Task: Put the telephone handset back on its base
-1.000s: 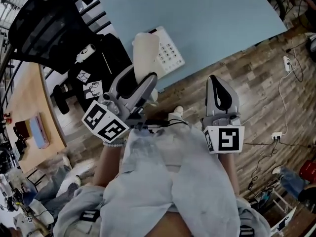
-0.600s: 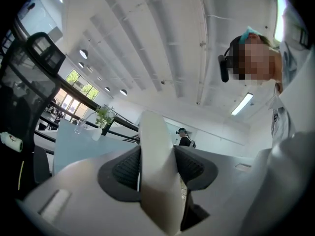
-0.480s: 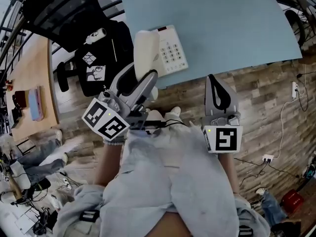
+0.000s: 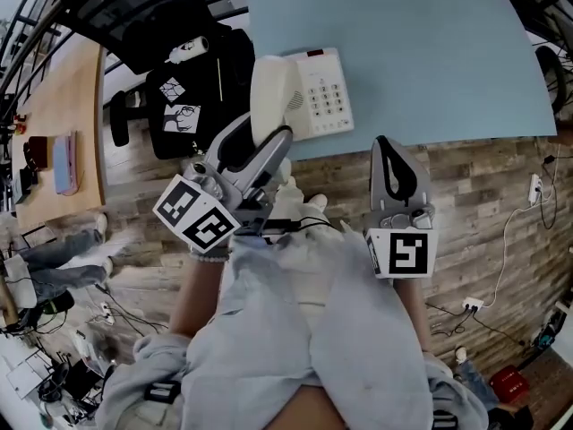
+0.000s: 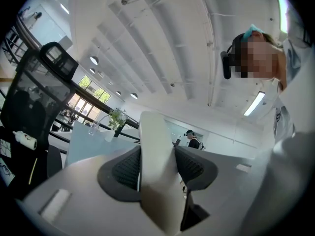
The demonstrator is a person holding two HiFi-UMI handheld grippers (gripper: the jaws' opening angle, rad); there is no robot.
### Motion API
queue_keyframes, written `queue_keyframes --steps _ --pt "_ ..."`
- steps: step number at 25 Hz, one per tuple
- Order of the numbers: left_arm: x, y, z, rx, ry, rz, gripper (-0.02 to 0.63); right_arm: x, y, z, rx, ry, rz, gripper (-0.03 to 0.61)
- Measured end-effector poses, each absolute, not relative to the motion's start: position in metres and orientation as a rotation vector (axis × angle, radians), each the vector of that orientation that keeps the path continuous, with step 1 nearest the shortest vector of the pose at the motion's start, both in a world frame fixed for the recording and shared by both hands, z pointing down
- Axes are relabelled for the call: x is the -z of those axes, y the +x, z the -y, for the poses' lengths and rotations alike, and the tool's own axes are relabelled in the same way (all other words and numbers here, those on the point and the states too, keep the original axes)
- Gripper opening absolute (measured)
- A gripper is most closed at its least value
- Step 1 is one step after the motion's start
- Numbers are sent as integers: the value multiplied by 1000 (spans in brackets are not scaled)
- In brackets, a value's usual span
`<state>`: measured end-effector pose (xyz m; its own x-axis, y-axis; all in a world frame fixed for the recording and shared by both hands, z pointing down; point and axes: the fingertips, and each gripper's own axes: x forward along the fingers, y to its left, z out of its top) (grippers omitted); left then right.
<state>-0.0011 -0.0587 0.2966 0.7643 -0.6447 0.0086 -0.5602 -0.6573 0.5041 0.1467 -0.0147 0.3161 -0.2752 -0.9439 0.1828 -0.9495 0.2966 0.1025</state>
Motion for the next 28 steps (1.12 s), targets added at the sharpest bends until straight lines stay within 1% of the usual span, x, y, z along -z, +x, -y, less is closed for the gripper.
queue_keyframes --steps 28 --pt "-347 1 111 171 2258 1059 213 -328 139 55 -62 1673 2364 6"
